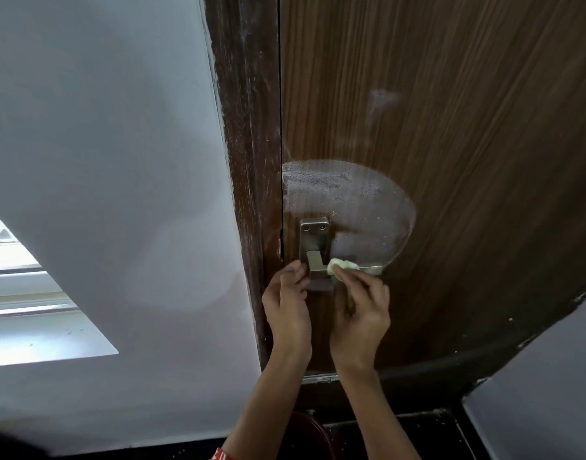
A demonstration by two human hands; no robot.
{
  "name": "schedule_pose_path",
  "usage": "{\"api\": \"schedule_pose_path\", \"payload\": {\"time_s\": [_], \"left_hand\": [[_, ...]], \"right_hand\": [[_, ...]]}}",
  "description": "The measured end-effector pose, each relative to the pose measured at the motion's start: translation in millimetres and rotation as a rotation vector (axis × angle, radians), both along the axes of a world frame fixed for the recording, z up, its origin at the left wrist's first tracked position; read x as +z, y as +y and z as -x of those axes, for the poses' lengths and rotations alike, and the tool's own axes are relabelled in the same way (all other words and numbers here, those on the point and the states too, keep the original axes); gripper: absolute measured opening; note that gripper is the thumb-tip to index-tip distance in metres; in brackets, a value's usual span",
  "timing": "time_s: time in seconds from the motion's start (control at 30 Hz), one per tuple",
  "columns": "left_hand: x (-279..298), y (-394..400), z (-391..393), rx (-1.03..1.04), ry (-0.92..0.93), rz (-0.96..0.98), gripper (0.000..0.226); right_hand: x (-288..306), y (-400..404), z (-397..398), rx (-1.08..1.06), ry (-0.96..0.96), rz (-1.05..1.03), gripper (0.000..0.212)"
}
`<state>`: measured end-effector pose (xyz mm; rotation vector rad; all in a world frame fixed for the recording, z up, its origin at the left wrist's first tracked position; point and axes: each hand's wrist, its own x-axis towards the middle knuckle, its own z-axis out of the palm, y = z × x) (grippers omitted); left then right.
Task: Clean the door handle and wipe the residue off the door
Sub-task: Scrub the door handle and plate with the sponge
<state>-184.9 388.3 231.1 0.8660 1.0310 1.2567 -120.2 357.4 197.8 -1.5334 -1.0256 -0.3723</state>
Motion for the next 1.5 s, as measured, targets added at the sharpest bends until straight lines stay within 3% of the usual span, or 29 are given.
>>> {"api": "schedule_pose_path", "payload": {"time_s": [0.17, 0.3, 0.4, 0.53, 0.67, 0.8, 1.0, 1.07, 1.17, 1.27, 1.33, 1.5], "left_hand": [[-1, 0, -2, 0.010, -0.060, 0.036, 0.028], [1, 6, 1, -0.026, -0.149, 0.147, 0.030], [2, 15, 7, -0.058, -0.219, 0.226, 0.035], [3, 17, 8, -0.082, -0.301, 0.290, 0.035], [0, 16, 4, -0.161, -0.354, 0.410, 0.035], [1, 20, 3, -0.238, -0.355, 0.457, 0.034], [5, 16, 3, -0.331, -0.292, 0.413, 0.035], [7, 16, 2, -0.308, -0.235, 0.396, 0.037], [7, 15, 0, -0.246, -0.215, 0.391, 0.033], [9, 15, 1, -0.189, -0.225, 0.373, 0.028], [10, 15, 2, -0.158, -0.249, 0.348, 0.024], [12, 17, 7, -0.160, -0.144, 0.245, 0.028]], "right_hand": [[10, 3, -1, -0.028, -0.061, 0.060, 0.031], [21, 9, 18, 0.246, -0.098, 0.187, 0.030], [27, 0, 5, 0.171, -0.149, 0.249, 0.025], [34, -5, -2, 0.011, -0.020, 0.228, 0.022], [35, 4, 18, 0.144, -0.174, 0.327, 0.023], [36, -7, 3, 0.086, -0.131, 0.306, 0.020], [27, -10, -11, -0.006, 0.237, 0.109, 0.017], [25, -4, 3, 0.073, 0.585, 0.006, 0.019], [27, 6, 17, 0.278, 1.290, -0.188, 0.013], [30, 11, 21, 0.466, 1.674, -0.261, 0.019], [32, 11, 23, 0.567, 1.817, -0.219, 0.032], [34, 6, -1, 0.503, 1.862, -0.319, 0.013]]}}
